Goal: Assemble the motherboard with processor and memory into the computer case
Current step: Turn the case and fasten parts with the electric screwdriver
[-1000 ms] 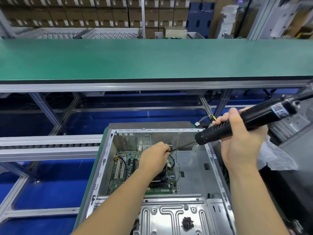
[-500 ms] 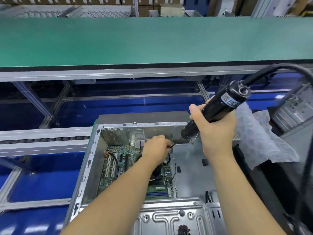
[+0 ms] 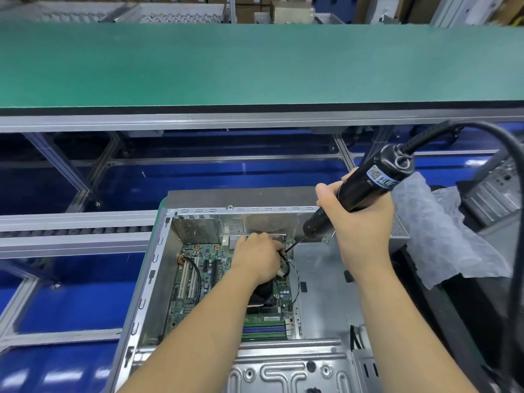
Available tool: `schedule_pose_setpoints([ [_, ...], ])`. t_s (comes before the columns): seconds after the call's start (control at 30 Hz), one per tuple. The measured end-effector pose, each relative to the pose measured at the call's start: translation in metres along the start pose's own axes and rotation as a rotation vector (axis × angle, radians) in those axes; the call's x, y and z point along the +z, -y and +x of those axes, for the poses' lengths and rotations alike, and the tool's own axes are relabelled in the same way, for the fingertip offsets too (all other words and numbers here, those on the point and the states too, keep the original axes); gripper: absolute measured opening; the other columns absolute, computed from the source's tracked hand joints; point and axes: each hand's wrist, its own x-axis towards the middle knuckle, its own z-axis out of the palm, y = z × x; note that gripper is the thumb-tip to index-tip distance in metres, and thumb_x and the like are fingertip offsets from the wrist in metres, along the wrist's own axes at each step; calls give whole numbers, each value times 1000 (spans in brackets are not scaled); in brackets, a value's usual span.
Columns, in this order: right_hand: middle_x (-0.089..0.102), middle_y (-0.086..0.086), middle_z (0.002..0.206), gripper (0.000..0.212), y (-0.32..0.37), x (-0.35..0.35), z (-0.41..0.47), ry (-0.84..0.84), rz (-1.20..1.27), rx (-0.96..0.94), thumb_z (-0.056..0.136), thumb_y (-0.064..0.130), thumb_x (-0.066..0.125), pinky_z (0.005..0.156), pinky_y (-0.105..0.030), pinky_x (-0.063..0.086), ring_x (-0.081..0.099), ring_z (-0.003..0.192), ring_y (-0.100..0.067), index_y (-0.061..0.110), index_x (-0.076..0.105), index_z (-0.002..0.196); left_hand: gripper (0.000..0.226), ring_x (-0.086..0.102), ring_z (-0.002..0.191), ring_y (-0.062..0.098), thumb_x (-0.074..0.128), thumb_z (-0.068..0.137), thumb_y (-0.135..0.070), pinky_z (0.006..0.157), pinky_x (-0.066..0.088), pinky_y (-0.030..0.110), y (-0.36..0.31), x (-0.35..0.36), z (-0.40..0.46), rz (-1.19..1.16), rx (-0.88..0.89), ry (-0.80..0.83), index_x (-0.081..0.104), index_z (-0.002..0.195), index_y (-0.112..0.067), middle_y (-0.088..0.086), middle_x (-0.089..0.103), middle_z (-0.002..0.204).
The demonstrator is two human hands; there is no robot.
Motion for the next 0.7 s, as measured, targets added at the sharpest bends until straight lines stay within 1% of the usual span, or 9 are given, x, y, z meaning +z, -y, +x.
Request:
schedule_pose_setpoints([
  [0.07,68,-10,72,18,-4,0,-1,14,-6,8,72,39,80,74,-31,56,69,72,-29,34,62,72,45,45,126,29,34,99,-32,104,29,45,3,-1,-5,14,10,36,53,139,-41,4,56,130],
  [0.2,69,-6,73,30,-13,1,-1,7,-26,43,71,37,80,73,-23,54,67,70,-18,14,61,74,47,43,126,28,32,98,-39,105,25,46,4,-1,-12,5,13,94,49,141,-42,4,53,129],
  [0.23,69,-6,72,30,-15,1,-1,7,-31,50,72,35,80,73,-23,53,66,69,-17,12,61,74,47,42,127,27,33,98,-39,105,25,46,4,-1,-12,-8,6,102,49,142,-43,3,53,131],
  [0.3,69,-5,73,31,-18,1,-1,8,-40,64,74,31,81,75,-28,54,67,71,-18,7,62,76,46,42,130,26,35,97,-39,106,26,46,4,0,-12,-50,-20,103,51,140,-43,2,54,135],
  [0.37,69,-7,73,33,-20,2,0,5,-47,66,74,30,80,76,-30,55,67,72,-21,3,63,77,44,44,129,26,37,96,-37,106,26,45,3,1,-11,-96,-50,91,55,136,-44,1,56,137],
  [0.5,70,-11,75,32,-21,2,2,-11,-43,79,74,32,80,77,-32,57,69,74,-25,6,62,80,42,51,123,24,37,95,-34,108,27,42,4,2,-9,-178,-94,70,63,125,-45,-2,64,130],
  [0.57,70,-10,75,29,-21,2,2,-15,-40,83,75,30,80,77,-35,58,69,74,-26,7,62,79,41,53,120,24,38,94,-33,105,30,41,5,2,-8,-199,-100,59,65,122,-46,-3,66,125],
  [0.63,69,-8,73,24,-20,2,2,-20,-39,76,75,31,80,76,-36,58,69,73,-25,13,64,75,40,56,117,24,38,95,-32,101,34,40,5,2,-7,-218,-109,46,66,120,-46,-4,68,120],
  [0.7,69,-6,73,25,-20,2,2,-22,-43,68,74,34,79,76,-37,58,69,72,-24,14,63,74,41,56,116,24,38,95,-31,105,32,42,4,1,-7,-222,-115,43,66,120,-46,-4,69,120],
])
